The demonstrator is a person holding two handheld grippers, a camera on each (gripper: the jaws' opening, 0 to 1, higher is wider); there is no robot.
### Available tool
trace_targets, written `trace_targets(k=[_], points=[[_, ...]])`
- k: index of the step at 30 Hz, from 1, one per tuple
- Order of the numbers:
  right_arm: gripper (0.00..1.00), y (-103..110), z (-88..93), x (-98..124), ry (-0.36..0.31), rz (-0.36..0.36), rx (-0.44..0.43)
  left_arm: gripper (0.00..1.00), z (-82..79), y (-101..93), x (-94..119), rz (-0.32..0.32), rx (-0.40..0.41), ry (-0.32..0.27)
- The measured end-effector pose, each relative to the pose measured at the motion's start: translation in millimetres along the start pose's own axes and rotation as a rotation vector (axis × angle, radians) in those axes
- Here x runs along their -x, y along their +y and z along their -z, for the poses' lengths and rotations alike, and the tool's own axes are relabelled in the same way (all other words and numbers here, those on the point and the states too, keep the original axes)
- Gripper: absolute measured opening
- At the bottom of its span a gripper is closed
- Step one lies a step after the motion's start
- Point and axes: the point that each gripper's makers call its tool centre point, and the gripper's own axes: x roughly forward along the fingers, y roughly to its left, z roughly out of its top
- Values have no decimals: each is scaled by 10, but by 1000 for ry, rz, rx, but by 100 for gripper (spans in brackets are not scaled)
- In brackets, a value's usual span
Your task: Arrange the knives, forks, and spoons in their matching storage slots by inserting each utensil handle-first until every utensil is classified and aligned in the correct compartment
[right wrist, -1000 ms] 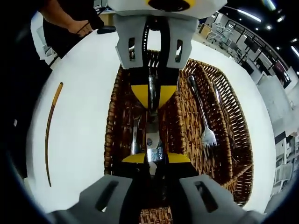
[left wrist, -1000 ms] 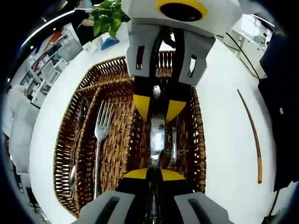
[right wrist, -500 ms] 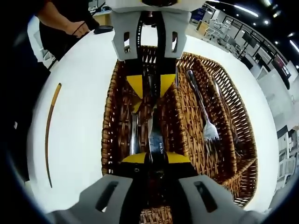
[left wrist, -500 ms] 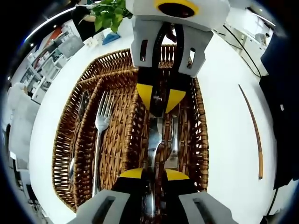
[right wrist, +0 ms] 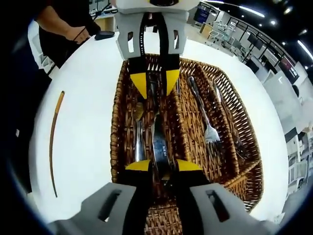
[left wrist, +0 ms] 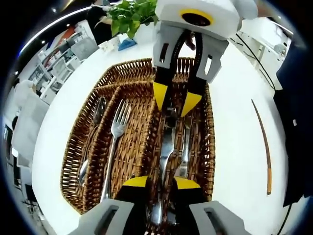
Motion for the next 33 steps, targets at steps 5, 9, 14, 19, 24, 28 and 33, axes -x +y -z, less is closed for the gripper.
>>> trace_targets(k=[5, 9, 14, 19, 24, 28, 33], points=[[21, -52, -40, 106, -36, 42, -63, 24, -52, 4, 62, -33, 24, -18], [22, -54, -45, 205, -60, 64, -114, 26, -90, -3, 131, -61, 56, -44], [26, -17, -36, 306, -90, 91, -174, 28, -109, -36, 226, -96, 115, -83], [32, 39, -70, 439, -130, 120, -222, 34, -158, -86, 321, -119, 243, -165], [51, 24, -73, 545, -150, 176, -272, 40, -140, -168, 429, -142, 354, -236], [59, 70, -56, 646, -171, 206, -314, 51, -145, -204, 545, -175, 461, -328], [70, 116, 12, 783, -203, 252, -410, 60, -67, -256, 661, -215, 526, -375]])
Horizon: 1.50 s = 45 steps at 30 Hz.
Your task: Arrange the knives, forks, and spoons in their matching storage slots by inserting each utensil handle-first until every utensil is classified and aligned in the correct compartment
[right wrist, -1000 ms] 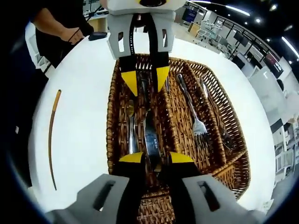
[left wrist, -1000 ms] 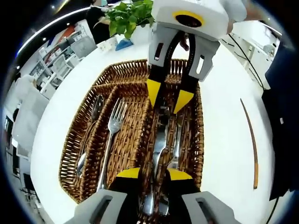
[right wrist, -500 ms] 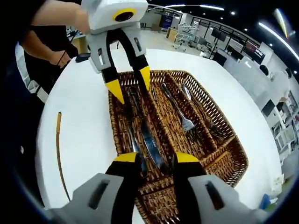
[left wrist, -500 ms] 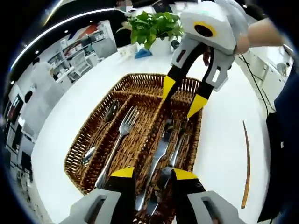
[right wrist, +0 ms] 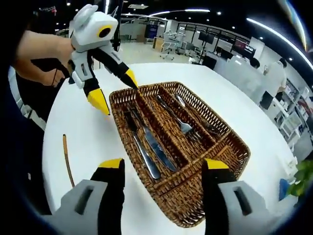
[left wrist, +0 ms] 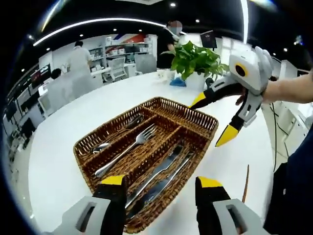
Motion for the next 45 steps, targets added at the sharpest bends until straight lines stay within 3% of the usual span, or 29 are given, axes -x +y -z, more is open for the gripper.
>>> trace_targets(k=[6, 13, 19, 26, 32, 39, 45], points=[[82, -36, 101, 247, -47, 51, -137, 70, 37, -70, 166, -23, 48, -47], [99, -100, 295, 552, -79, 119, -213, 83, 79, -227, 355, -34, 61, -77], [99, -153, 537, 861, -79, 161, -242, 100, 63, -349, 512, -34, 72, -116], [99, -133, 724, 1095, -60, 201, -243, 100, 172, -478, 642, -26, 32, -99], [98, 46, 740, 1086, -28, 150, -175, 100, 217, -546, 774, -39, 40, -119], [86, 296, 564, 996, -5, 66, -61, 100, 314, -565, 905, -66, 68, -127], [75, 636, 430, 849, 20, -52, 33, 100, 430, -592, 1000, -88, 99, -111]])
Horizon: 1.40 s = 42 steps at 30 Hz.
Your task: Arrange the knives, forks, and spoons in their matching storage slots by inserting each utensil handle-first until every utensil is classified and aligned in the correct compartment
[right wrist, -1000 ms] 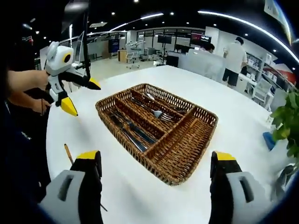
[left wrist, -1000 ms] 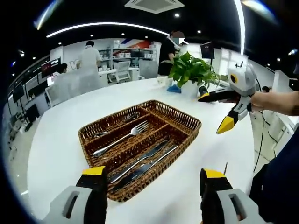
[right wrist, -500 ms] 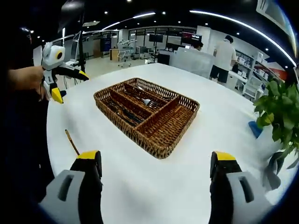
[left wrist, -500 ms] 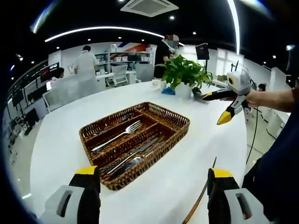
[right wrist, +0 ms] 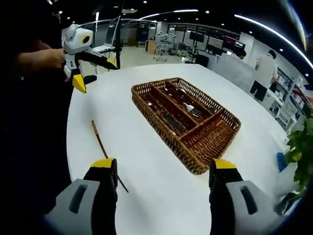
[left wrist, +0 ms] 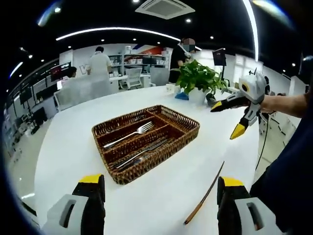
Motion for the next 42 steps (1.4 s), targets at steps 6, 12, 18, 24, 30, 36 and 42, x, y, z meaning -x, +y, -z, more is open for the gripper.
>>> trace_targets(k=[6, 12, 18, 24, 30, 36, 42], points=[[70, 433, -6, -297, 47, -128, 87, 100, 70, 14, 72, -18, 13, 2], [56, 1074, -44, -565, 27, -352, 171, 100, 67, 14, 85, -24, 13, -11], [41, 1267, 120, -722, 100, -423, 328, 100, 49, -2, 69, -23, 11, -22], [24, 1278, 231, -807, 151, -465, 387, 100, 80, -27, 55, -21, 3, -15], [17, 1270, 302, -889, 192, -489, 407, 100, 113, -45, 62, -21, 12, -12], [10, 1277, 372, -970, 235, -516, 410, 100, 144, -36, 73, -29, 16, -6], [6, 1275, 324, -983, 237, -517, 424, 100, 169, -25, 88, -38, 6, 1]])
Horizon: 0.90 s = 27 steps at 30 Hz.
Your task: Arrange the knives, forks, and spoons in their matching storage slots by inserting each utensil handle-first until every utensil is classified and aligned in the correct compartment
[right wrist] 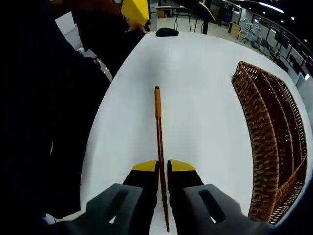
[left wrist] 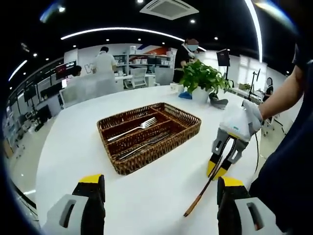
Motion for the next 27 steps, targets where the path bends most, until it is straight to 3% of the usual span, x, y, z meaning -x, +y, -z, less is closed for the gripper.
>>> trace_targets(k=[6, 13, 18, 21, 27], points=[[3, 35, 1, -20, 31, 5, 34, 100, 7, 2, 15, -8, 4, -7], [2, 55, -11, -24, 28, 3, 10, 100, 37, 16, 44, -4, 3, 4], [1, 90, -51, 37, -9, 13, -49, 100, 12, 53, 76, -3, 11, -3], [1, 48, -106, 132, -47, 45, -126, 100, -5, 63, 76, 5, 16, 10], [1, -76, -119, 307, -72, 111, -194, 100, -28, 68, 32, 16, 16, 23]])
